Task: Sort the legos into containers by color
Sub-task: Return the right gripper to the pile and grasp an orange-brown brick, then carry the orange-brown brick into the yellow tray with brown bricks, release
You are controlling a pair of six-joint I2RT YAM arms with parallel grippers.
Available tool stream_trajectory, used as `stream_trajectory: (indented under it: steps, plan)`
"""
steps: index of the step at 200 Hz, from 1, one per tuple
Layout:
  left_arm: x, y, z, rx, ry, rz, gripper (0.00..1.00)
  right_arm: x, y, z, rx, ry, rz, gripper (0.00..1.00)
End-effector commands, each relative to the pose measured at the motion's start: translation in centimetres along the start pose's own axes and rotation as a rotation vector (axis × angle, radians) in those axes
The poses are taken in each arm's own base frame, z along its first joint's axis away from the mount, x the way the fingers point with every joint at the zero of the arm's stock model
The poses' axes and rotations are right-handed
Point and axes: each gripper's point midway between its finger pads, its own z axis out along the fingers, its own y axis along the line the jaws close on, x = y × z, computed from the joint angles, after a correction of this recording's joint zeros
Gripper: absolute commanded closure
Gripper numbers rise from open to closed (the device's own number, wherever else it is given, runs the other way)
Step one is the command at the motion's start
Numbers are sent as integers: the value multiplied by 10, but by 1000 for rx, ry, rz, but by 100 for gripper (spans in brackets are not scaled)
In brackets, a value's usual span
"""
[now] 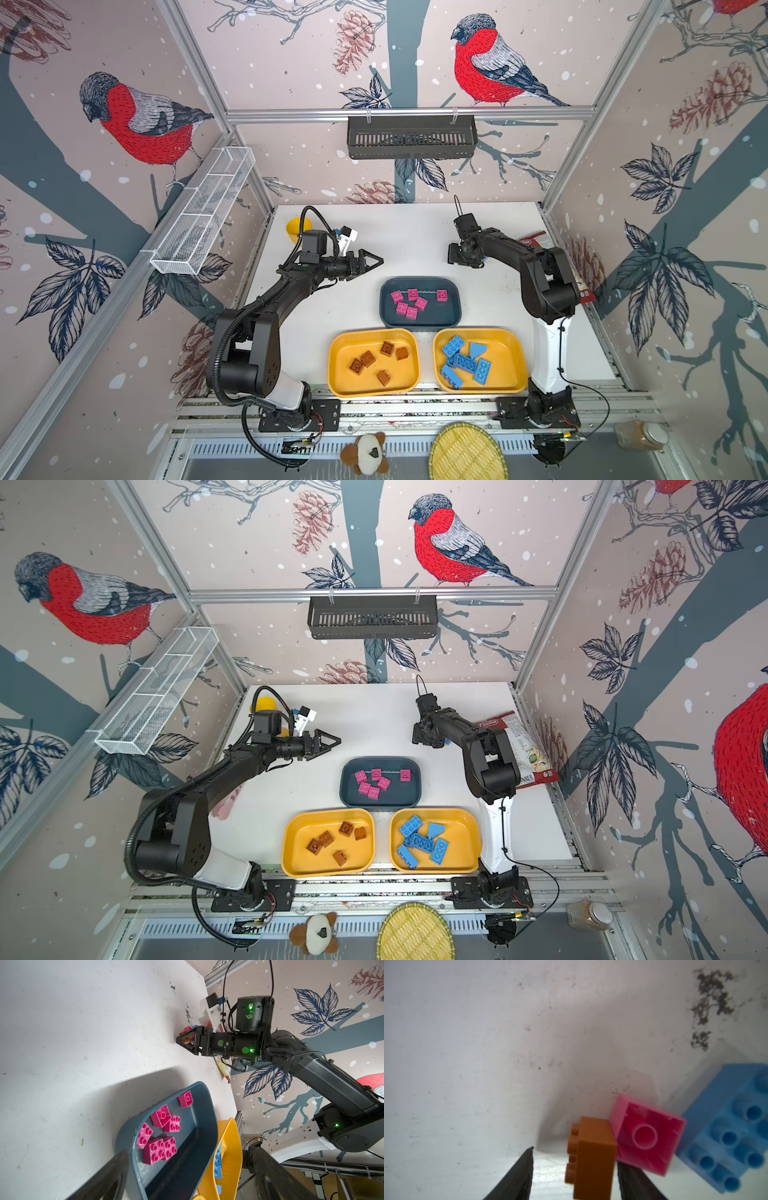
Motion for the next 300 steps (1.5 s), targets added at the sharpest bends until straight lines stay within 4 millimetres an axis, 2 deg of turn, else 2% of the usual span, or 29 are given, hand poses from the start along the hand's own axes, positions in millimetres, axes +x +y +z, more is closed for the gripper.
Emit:
stream_trajectory:
  steps: [1,71,127,184,211,243,273,300]
  plan:
    - [-4,-2,0,-1,-7,31,7,-1,4,3,5,6,-24,37]
    - [-3,2,-1,-8,-6,28,7,-9,3,11,38,6,-40,45]
    - [-3,4,-3,-14,-8,27,7,-7,6,13,46,24,-69,64]
    - [-3,5,-3,-13,-8,27,7,-10,14,-7,32,9,-95,80]
    - [-4,3,-4,-10,-11,32,7,-10,31,-34,2,-11,-152,80]
    - [-5,2,-6,-14,-13,30,7,3,71,-79,-129,-42,-257,80]
    - [-9,4,-13,-30,-33,28,7,45,123,-123,-248,-54,-475,79]
    - [-10,6,-18,-47,-43,22,7,101,165,-150,-352,-38,-652,78]
